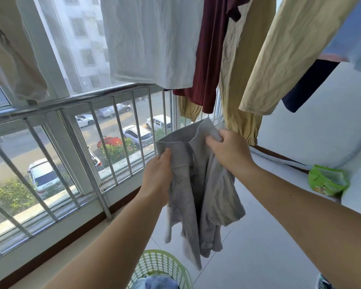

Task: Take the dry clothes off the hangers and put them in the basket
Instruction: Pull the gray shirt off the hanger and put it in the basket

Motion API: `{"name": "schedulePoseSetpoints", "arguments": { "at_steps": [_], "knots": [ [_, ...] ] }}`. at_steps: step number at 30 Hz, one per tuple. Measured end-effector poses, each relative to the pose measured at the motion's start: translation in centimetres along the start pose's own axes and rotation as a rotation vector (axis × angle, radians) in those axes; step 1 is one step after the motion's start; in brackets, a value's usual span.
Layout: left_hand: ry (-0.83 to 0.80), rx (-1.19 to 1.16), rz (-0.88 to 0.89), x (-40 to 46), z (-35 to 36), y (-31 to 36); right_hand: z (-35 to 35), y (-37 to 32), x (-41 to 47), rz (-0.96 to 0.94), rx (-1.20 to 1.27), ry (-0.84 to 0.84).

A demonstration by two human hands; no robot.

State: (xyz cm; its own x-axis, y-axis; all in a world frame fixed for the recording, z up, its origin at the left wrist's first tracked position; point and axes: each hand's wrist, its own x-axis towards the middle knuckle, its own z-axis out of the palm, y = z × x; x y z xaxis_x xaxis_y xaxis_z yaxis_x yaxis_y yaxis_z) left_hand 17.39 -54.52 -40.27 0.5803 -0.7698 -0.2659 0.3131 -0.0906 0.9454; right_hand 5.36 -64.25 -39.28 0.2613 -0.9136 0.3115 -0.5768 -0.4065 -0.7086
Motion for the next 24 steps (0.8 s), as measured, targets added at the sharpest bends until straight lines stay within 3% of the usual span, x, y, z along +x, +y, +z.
{"name": "schedulePoseSetpoints", "arguments": {
  "at_steps": [4,11,15,19,24],
  "knots": [
    [0.002,0.014,0.018,0.0,-0.1,-0.1,0.0,-0.1,0.1,0.078,0.032,0.018],
    [-0.045,-0.009,0.068,-0.6,1.3,-0.4,2.2,-1.6,-1.9,-0.131,0.072,-0.115],
    [-0.151,-0.138,0.085,-1.7,1.8,-0.1,2.9,-2.0,-2.6,-0.217,0.089,-0.215],
    [-0.283,-0.378,-0.029,-1.4,0.6,0.1,3.0,-2.4,-2.8,-0.207,0.169,-0.343],
    [-0.317,-0.365,-0.041,-0.5,-1.7,-0.2,2.7,-2.7,-2.0,-0.157,0.180,-0.344]
  ]
}}
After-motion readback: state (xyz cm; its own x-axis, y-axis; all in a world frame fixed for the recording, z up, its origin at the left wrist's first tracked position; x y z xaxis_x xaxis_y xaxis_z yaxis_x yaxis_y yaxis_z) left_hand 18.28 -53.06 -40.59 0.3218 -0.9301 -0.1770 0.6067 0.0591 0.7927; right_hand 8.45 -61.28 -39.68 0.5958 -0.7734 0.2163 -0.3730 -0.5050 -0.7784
